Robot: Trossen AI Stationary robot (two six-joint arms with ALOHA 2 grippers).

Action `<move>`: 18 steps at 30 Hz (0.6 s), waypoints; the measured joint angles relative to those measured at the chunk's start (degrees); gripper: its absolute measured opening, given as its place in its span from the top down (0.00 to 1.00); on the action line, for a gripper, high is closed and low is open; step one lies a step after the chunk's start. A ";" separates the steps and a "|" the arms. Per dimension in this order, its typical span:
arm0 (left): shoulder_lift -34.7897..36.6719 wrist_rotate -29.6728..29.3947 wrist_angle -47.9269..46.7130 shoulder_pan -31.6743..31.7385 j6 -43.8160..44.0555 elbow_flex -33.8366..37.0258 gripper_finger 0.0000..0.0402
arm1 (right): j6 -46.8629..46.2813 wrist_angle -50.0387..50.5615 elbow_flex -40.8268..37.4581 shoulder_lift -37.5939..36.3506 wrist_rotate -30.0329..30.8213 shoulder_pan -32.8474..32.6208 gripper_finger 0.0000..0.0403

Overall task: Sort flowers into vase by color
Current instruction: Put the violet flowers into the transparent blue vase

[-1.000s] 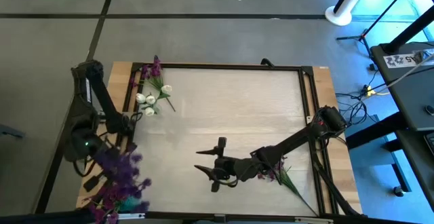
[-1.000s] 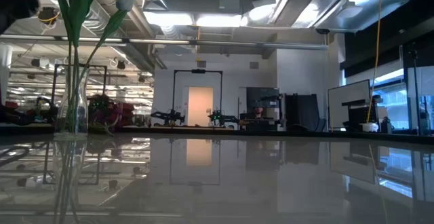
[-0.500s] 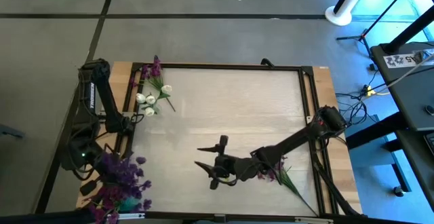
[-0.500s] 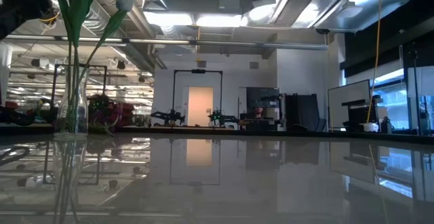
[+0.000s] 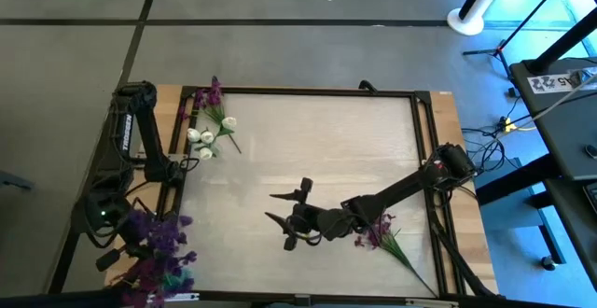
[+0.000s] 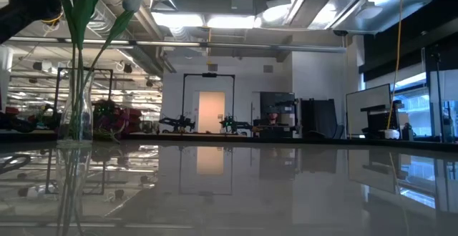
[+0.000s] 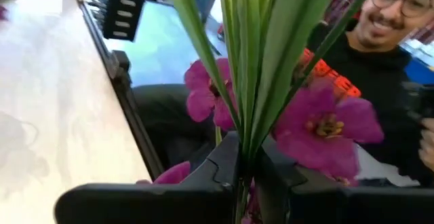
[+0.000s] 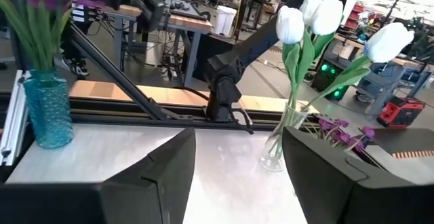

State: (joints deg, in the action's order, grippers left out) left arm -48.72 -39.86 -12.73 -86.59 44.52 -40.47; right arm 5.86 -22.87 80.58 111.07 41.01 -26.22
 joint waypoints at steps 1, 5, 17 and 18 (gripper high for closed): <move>-0.09 -1.36 0.05 -0.49 0.12 0.00 0.94 | -0.04 -0.02 0.00 0.00 0.00 0.00 0.46; -0.58 -6.43 -0.83 -1.81 -0.03 0.00 0.94 | -0.06 -0.02 0.00 0.00 0.00 0.00 0.46; -5.67 -10.59 0.04 -1.88 6.01 0.00 0.94 | -1.32 0.44 0.00 0.02 0.00 0.00 0.46; -6.31 -10.66 0.04 -1.85 6.15 0.00 0.94 | -1.30 0.43 0.00 0.02 0.00 0.00 0.46</move>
State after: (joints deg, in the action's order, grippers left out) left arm -55.03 -50.52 -12.69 -88.44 50.67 -40.47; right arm 4.56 -22.45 80.58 111.09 41.01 -26.22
